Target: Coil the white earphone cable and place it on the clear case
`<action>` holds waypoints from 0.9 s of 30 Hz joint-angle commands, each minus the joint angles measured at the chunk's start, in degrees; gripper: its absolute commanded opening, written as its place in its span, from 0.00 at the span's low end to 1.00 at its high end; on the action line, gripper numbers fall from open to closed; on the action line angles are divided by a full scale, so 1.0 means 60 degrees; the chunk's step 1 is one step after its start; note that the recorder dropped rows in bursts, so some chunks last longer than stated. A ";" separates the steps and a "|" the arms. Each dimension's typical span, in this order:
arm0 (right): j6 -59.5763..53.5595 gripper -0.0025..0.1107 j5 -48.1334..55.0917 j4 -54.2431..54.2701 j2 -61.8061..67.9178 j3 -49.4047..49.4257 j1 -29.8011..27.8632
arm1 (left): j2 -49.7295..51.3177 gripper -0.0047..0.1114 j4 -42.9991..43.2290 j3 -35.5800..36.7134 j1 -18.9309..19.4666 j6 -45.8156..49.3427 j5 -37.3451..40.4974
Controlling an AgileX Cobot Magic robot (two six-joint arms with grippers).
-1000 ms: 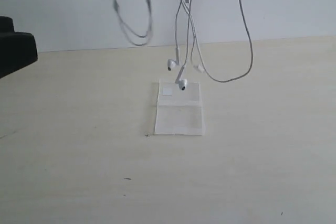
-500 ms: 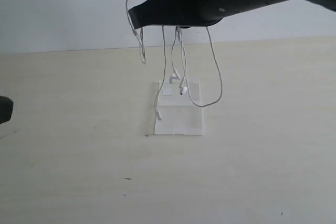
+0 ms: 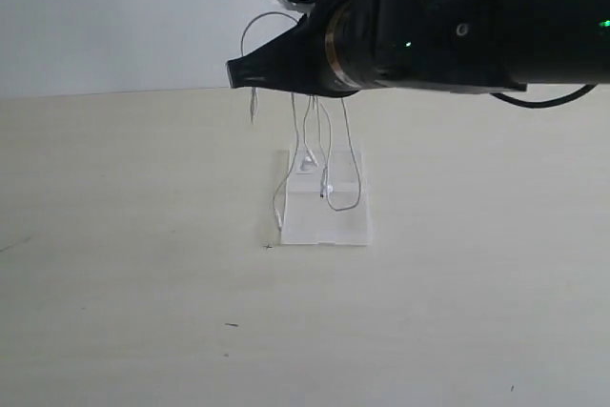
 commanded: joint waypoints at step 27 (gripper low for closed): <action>0.2233 0.02 -0.0602 -0.1156 0.1887 -0.0153 -0.1000 | -0.1499 0.04 0.1312 0.0032 0.0030 -0.0863 0.1682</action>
